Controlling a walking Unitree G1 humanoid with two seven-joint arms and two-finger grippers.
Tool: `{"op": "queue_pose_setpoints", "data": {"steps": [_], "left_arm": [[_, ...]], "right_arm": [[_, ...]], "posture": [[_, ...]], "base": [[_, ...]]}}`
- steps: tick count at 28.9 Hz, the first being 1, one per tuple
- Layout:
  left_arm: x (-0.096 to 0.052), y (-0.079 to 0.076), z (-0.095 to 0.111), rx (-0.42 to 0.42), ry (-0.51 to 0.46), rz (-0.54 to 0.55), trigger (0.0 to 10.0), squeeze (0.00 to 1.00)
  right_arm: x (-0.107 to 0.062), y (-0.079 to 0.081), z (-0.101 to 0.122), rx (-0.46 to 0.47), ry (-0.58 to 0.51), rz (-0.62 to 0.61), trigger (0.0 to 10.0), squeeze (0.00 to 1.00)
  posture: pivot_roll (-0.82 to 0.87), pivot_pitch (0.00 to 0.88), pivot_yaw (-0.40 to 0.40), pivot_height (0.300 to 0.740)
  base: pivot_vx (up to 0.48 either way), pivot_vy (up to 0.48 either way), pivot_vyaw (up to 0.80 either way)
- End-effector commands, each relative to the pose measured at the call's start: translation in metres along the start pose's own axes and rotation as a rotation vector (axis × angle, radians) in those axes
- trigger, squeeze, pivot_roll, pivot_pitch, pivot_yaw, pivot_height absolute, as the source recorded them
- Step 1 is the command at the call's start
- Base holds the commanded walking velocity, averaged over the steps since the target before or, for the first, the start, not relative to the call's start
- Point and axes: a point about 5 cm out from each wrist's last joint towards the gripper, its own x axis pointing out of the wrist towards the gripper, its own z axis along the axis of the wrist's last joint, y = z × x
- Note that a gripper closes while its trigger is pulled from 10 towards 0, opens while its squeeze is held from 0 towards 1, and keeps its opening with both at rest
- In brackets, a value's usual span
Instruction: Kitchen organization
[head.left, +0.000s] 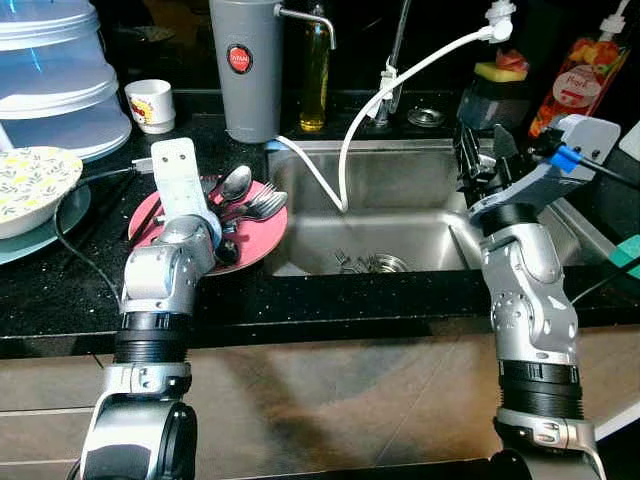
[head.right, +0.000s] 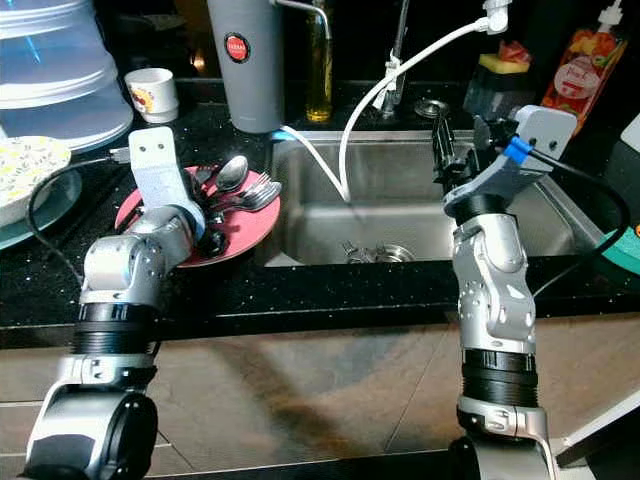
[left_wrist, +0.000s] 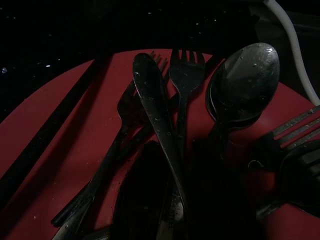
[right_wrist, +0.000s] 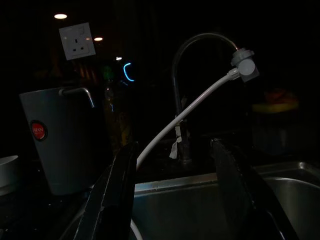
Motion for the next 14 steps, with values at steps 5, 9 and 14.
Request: {"op": "queue_pose_setpoints", "data": {"steps": [5,9,14], "left_arm": [[0.004,0.007,-0.015,0.028,0.042,0.065,0.0,0.00],[0.001,0.006,0.005,0.043,-0.068,0.064,0.0,0.00],[-0.008,-0.001,0.045,0.032,-0.279,0.004,0.0,0.00]], "right_arm": [[0.003,0.003,-0.001,-0.007,0.005,0.016,10.0,0.00],[0.004,0.000,0.000,-0.002,-0.003,0.000,10.0,0.00],[0.004,0.003,0.001,-0.002,-0.006,0.006,10.0,0.00]], "posture": [[0.06,0.000,-0.001,0.740],[0.06,0.000,0.000,0.740],[0.05,0.000,0.004,0.740]], "base": [[0.000,0.000,0.00],[0.000,0.000,0.00],[0.000,0.000,0.00]]}}
